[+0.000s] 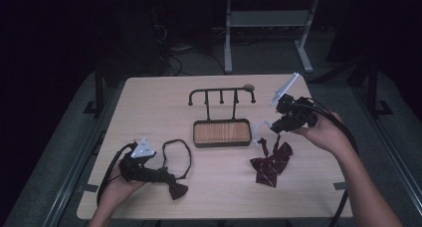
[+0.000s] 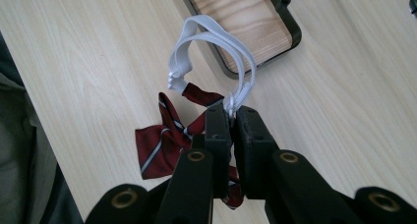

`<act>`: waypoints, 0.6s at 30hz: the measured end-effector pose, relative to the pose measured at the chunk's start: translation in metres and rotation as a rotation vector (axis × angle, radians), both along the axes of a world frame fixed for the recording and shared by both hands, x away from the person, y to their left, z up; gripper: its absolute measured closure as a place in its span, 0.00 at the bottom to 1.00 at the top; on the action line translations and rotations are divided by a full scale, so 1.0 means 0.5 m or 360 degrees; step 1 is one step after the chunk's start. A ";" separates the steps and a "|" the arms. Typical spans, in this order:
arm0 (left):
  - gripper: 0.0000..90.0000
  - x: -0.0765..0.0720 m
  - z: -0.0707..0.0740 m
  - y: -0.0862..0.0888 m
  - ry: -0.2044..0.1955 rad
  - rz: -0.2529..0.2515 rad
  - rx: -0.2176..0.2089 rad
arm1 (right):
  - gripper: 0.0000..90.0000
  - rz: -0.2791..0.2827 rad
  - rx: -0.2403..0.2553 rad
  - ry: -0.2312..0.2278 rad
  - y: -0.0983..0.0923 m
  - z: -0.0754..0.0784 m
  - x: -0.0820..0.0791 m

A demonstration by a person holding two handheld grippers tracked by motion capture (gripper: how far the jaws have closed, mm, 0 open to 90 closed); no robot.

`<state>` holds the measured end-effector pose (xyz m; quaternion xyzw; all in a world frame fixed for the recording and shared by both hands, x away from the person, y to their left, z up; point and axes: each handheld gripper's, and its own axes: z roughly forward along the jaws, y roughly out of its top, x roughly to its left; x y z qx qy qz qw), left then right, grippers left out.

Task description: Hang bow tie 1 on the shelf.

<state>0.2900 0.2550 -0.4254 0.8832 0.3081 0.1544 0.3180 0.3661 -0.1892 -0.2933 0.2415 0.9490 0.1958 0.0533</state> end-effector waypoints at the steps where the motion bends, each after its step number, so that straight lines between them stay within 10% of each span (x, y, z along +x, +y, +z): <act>1: 0.33 0.000 0.000 0.000 -0.0001 0.0001 -0.0001 | 0.93 0.0000 0.0003 0.0002 0.000 0.002 0.001; 18: 0.33 0.000 0.000 -0.001 0.0002 -0.0001 0.0001 | 0.93 0.0003 0.0030 -0.0015 0.008 0.028 0.018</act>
